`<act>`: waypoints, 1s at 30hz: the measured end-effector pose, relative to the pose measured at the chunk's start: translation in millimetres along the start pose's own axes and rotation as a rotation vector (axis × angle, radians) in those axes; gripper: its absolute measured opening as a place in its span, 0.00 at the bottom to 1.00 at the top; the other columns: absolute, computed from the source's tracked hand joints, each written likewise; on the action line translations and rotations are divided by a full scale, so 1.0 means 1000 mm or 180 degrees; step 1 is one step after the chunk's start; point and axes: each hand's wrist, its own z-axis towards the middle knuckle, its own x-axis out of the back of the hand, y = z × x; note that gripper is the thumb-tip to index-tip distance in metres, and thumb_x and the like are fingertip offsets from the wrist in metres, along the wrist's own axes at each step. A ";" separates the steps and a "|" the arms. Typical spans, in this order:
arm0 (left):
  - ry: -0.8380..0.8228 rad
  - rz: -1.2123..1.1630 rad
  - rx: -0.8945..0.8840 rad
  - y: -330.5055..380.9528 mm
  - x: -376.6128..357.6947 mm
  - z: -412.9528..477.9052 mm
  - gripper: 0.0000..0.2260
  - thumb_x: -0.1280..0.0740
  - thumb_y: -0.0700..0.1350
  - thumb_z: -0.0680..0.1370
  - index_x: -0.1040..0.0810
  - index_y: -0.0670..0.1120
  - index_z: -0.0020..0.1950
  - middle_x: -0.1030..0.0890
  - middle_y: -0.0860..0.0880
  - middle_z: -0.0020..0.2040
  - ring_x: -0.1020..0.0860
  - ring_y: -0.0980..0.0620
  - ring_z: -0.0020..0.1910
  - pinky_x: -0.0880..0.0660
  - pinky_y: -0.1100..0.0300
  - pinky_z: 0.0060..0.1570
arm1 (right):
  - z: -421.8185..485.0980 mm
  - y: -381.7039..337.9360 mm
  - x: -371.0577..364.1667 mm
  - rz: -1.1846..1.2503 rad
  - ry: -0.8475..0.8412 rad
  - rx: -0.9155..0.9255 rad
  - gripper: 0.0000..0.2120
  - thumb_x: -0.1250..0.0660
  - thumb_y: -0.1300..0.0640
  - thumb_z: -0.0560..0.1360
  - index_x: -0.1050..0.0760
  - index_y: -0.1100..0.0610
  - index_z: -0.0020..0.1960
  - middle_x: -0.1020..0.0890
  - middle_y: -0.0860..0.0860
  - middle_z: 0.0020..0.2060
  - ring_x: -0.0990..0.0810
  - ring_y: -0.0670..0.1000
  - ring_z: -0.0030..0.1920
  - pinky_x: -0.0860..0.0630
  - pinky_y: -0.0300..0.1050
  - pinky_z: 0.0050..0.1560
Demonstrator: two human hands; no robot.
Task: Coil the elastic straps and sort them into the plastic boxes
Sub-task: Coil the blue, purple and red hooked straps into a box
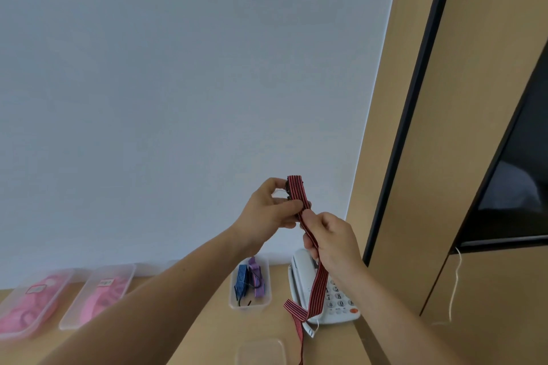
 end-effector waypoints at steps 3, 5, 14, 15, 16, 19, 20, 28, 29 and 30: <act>0.0200 0.0594 -0.0372 -0.004 -0.002 0.003 0.13 0.32 0.39 0.78 0.29 0.50 0.59 0.13 0.47 0.46 0.16 0.48 0.43 0.21 0.54 0.47 | 0.000 0.000 0.000 0.0088 -0.0014 -0.0173 0.20 0.37 0.46 0.80 0.25 0.62 0.41 0.24 0.50 0.24 0.32 0.47 0.21 0.35 0.36 0.23; 0.0343 0.0993 -0.0593 -0.008 -0.003 0.006 0.12 0.33 0.40 0.78 0.30 0.51 0.58 0.14 0.50 0.44 0.16 0.53 0.41 0.21 0.56 0.44 | -0.001 -0.001 0.001 0.0169 -0.0046 -0.0237 0.21 0.37 0.45 0.80 0.25 0.64 0.43 0.25 0.50 0.24 0.32 0.47 0.21 0.35 0.36 0.23; 0.0453 0.3501 -0.2664 -0.026 0.003 0.004 0.14 0.29 0.37 0.75 0.21 0.39 0.61 0.15 0.46 0.43 0.19 0.43 0.34 0.21 0.51 0.34 | 0.000 -0.008 0.005 0.0665 -0.0064 -0.0389 0.28 0.45 0.37 0.80 0.23 0.60 0.40 0.26 0.53 0.25 0.33 0.48 0.22 0.36 0.39 0.23; 0.0402 0.3661 -0.2906 -0.026 0.004 0.005 0.15 0.27 0.33 0.72 0.20 0.38 0.59 0.14 0.45 0.44 0.18 0.43 0.34 0.20 0.52 0.32 | 0.001 -0.008 0.005 0.0707 -0.0082 -0.0416 0.29 0.44 0.36 0.80 0.23 0.60 0.39 0.26 0.53 0.25 0.33 0.48 0.22 0.36 0.39 0.23; 0.0396 0.3788 -0.3154 -0.025 0.005 0.007 0.15 0.26 0.31 0.69 0.18 0.37 0.56 0.14 0.45 0.46 0.17 0.43 0.37 0.20 0.53 0.32 | 0.001 -0.008 0.005 0.0722 -0.0106 -0.0438 0.29 0.43 0.35 0.79 0.22 0.60 0.39 0.26 0.53 0.25 0.33 0.48 0.22 0.36 0.39 0.23; 0.0389 0.4060 -0.3770 -0.024 0.010 0.012 0.09 0.30 0.30 0.71 0.19 0.38 0.51 0.15 0.41 0.53 0.15 0.43 0.47 0.18 0.53 0.38 | 0.001 -0.009 0.005 0.0730 -0.0151 -0.0458 0.27 0.40 0.36 0.78 0.22 0.60 0.40 0.25 0.53 0.26 0.33 0.48 0.22 0.36 0.39 0.24; 0.0377 0.4151 -0.3914 -0.025 0.013 0.013 0.08 0.32 0.31 0.73 0.20 0.39 0.51 0.16 0.41 0.54 0.16 0.43 0.50 0.18 0.53 0.40 | 0.001 -0.009 0.005 0.0726 -0.0162 -0.0430 0.26 0.39 0.37 0.78 0.21 0.60 0.40 0.25 0.53 0.26 0.32 0.48 0.22 0.36 0.39 0.24; 0.0541 0.1297 -0.0107 -0.010 0.003 0.007 0.18 0.34 0.43 0.78 0.28 0.43 0.68 0.19 0.48 0.62 0.21 0.51 0.60 0.24 0.58 0.55 | 0.000 -0.015 0.003 0.0559 -0.0022 0.0041 0.19 0.37 0.46 0.80 0.25 0.61 0.40 0.22 0.51 0.28 0.30 0.47 0.25 0.32 0.38 0.27; 0.0397 0.0728 0.0271 -0.004 0.002 0.007 0.16 0.36 0.44 0.79 0.25 0.42 0.66 0.17 0.47 0.59 0.20 0.50 0.59 0.23 0.56 0.56 | 0.001 -0.015 0.002 0.0508 0.0019 0.0073 0.19 0.37 0.47 0.80 0.25 0.61 0.40 0.22 0.51 0.28 0.30 0.47 0.25 0.32 0.38 0.27; 0.0204 0.0340 0.0515 0.001 0.001 0.006 0.15 0.38 0.47 0.81 0.22 0.41 0.63 0.16 0.46 0.56 0.19 0.49 0.57 0.23 0.53 0.57 | 0.001 -0.015 0.001 0.0449 0.0037 0.0094 0.19 0.37 0.47 0.80 0.26 0.61 0.40 0.22 0.50 0.28 0.29 0.46 0.25 0.31 0.38 0.27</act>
